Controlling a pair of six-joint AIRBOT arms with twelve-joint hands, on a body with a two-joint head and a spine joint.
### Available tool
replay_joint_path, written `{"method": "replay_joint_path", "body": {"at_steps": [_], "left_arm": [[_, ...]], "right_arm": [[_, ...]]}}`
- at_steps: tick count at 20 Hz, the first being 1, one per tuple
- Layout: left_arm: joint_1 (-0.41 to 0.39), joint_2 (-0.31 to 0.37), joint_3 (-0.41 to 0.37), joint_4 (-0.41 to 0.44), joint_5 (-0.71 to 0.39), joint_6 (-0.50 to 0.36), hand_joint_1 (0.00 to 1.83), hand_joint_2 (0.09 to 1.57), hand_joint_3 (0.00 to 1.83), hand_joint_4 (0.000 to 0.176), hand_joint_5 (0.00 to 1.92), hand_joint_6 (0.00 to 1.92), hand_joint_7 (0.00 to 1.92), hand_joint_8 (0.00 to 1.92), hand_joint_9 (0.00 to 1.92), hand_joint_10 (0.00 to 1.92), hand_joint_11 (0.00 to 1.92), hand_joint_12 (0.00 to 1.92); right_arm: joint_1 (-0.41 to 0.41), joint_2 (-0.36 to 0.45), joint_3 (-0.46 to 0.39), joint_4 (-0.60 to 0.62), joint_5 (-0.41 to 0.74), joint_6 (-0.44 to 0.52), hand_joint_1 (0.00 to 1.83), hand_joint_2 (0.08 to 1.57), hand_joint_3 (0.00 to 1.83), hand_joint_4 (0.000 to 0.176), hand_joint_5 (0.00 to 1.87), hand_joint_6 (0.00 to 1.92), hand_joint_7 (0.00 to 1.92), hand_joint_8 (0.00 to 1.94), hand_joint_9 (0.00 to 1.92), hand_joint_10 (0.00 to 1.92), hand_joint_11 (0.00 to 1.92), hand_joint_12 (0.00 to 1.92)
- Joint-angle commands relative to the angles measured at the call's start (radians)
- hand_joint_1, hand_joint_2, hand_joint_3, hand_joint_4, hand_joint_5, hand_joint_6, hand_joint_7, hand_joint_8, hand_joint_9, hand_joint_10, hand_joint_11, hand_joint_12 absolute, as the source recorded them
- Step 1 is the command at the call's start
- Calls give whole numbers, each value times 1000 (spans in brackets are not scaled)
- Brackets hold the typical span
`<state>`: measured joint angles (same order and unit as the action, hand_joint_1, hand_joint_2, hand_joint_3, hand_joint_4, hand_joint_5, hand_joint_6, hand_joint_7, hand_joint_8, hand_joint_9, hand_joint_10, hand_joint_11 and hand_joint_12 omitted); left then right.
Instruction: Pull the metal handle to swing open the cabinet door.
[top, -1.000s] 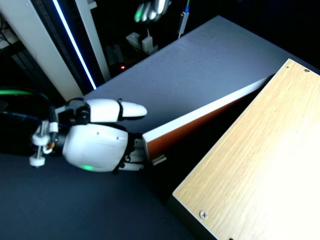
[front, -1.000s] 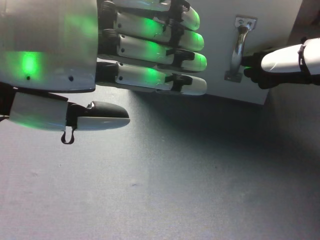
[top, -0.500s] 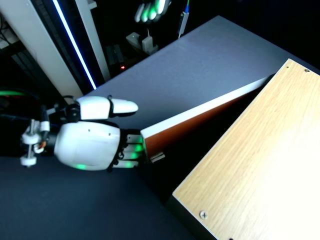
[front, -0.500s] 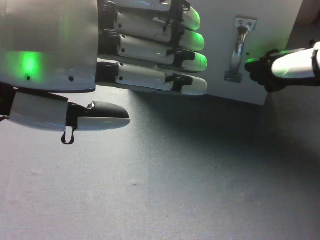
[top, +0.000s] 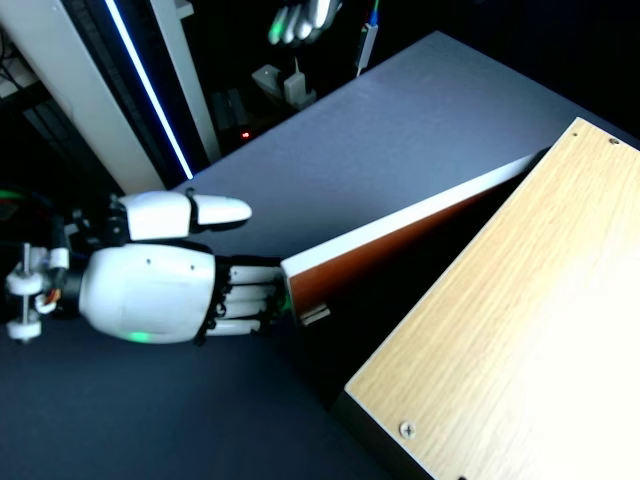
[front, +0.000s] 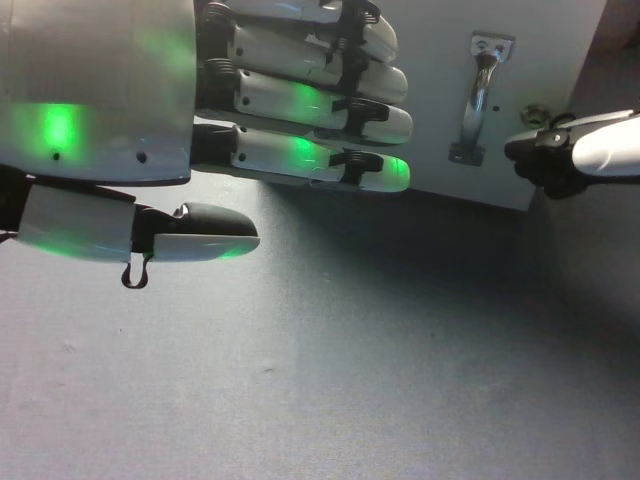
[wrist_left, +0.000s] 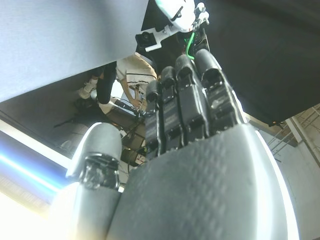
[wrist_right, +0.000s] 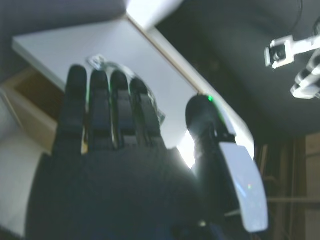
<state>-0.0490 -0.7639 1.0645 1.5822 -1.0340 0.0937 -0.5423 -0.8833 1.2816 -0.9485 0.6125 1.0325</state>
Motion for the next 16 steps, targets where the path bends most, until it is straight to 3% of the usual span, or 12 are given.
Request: {"method": "replay_joint_path", "body": {"at_steps": [1, 10, 16], "left_arm": [[-11, 5, -1, -97, -17, 7, 0, 1571, 175, 0, 326, 5, 331, 4, 304, 2, 0, 677], [-11, 5, -1, -97, -17, 7, 0, 1571, 173, 0, 315, 0, 313, 0, 283, 0, 0, 660], [-11, 5, -1, -97, -17, 7, 0, 1571, 177, 0, 340, 7, 337, 6, 299, 4, 0, 672]], "right_arm": [[0, 13, 2, 52, 111, 8, 0, 1571, 15, 0, 191, 5, 211, 4, 184, 4, 0, 573], [-27, 37, 44, -10, 259, -31, 0, 1571, 28, 0, 164, 3, 198, 3, 175, 3, 0, 561], [-23, 34, 120, -150, 295, -75, 0, 1571, 28, 0, 189, 6, 215, 4, 193, 5, 0, 595]]}}
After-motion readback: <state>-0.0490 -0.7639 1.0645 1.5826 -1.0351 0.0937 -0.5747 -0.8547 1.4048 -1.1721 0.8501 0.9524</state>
